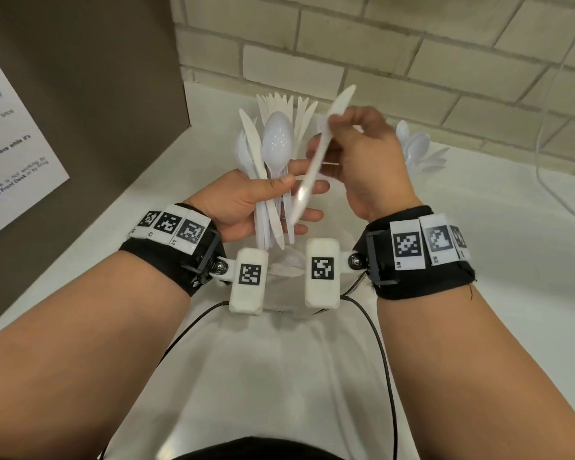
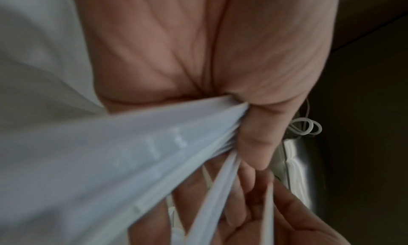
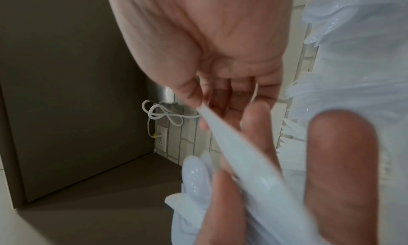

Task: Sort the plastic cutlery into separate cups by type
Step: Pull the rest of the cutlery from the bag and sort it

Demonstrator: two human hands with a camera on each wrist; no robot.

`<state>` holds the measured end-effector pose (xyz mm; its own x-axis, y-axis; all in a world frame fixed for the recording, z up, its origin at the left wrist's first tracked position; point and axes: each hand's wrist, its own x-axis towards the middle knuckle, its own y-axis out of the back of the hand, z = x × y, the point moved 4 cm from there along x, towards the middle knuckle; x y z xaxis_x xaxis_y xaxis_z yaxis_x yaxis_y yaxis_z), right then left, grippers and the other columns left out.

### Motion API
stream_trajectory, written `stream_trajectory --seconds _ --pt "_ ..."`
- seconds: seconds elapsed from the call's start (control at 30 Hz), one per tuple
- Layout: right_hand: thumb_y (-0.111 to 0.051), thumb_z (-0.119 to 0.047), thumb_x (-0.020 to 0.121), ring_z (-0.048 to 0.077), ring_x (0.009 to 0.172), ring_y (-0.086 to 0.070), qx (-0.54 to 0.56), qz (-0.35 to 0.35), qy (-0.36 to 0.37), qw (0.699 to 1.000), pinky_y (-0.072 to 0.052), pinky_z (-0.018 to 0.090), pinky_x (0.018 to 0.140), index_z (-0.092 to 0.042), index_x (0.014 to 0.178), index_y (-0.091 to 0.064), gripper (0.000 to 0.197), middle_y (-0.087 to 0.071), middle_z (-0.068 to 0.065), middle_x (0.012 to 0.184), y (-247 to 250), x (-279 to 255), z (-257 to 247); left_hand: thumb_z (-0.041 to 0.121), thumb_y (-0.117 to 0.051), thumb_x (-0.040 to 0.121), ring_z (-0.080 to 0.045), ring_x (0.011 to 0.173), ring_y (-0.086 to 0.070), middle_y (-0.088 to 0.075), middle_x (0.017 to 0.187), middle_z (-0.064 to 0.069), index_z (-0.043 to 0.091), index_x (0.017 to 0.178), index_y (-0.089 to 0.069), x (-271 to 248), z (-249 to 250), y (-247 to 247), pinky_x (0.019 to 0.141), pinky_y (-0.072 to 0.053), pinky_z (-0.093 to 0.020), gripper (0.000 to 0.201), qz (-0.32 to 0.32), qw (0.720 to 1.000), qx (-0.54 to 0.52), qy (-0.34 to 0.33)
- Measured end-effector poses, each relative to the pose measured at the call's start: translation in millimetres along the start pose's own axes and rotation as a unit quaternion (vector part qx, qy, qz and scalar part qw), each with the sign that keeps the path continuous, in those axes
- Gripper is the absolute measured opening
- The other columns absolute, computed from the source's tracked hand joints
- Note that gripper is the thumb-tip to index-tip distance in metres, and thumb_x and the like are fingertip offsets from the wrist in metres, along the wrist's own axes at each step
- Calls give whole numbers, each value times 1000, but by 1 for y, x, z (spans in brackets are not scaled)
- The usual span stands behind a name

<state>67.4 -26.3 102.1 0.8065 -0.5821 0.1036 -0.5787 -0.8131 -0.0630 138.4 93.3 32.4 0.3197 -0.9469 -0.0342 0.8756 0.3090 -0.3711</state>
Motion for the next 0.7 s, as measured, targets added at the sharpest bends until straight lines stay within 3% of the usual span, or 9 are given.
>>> stream_trajectory --seconds 0.03,0.1,0.2,0.33,0.43,0.5,0.57,0.63,0.7 --pt "-44 -14 99 26 59 -64 21 28 6 999 -56 43 68 -16 93 -45 6 -58 6 65 2 0 -3 19 -51 93 -32 98 -68 -68 118 -8 17 126 -56 0 0 2 89 -54 -51 34 19 1000 0 -1" --pt "-43 -19 100 19 45 -53 14 51 20 998 -51 36 52 -17 94 -43 6 -49 3 64 4 1 -6 21 -52 93 -23 78 -70 -71 96 -6 15 113 -63 1 1 5 75 -59 -43 23 61 998 12 -4" --pt "-60 -26 92 9 42 -39 -116 10 55 992 -34 22 43 -18 92 -53 10 -46 -2 65 -3 -2 -6 28 -58 89 -15 57 -55 -57 66 0 15 96 -63 4 -1 7 61 -51 -34 14 85 996 41 -7" --pt "-75 -24 80 3 45 -45 -204 -28 85 975 -41 18 47 -19 94 -68 17 -43 -8 58 -13 -4 -2 26 -57 89 -13 61 -52 -50 69 0 18 88 -61 7 -1 0 64 -48 -32 10 53 996 70 -5" --pt "-82 -30 72 11 57 -57 -219 -28 99 970 -53 25 61 -20 89 -68 23 -51 -8 62 -21 -3 -1 24 -58 88 -12 64 -53 -50 71 1 18 85 -58 9 -2 -1 67 -46 -34 7 54 994 94 -9" --pt "-79 -29 75 18 63 -63 -230 -27 99 968 -56 29 66 -19 86 -67 19 -59 -3 68 -24 -3 -1 26 -62 84 -13 66 -54 -51 73 2 19 86 -60 10 -3 1 68 -47 -35 7 57 994 98 -9" --pt "-71 -25 83 18 65 -62 -240 -20 102 965 -54 31 66 -14 79 -66 13 -62 1 70 -25 -2 -3 33 -75 77 -13 69 -56 -54 75 2 22 87 -65 10 -6 4 69 -49 -36 19 40 996 74 -1" --pt "-64 -21 88 9 52 -52 -227 3 99 969 -46 26 55 -6 72 -62 21 -57 4 64 -23 1 -4 42 -84 64 -14 70 -57 -54 76 1 22 90 -66 9 -10 6 67 -52 -33 38 10 1000 28 5" --pt "-60 -21 89 8 47 -44 -188 32 93 977 -38 25 52 2 81 -62 25 -56 6 66 -19 4 -5 43 -82 65 -16 70 -57 -53 76 -1 17 96 -60 9 -12 5 68 -53 -34 46 -5 1000 -17 4"
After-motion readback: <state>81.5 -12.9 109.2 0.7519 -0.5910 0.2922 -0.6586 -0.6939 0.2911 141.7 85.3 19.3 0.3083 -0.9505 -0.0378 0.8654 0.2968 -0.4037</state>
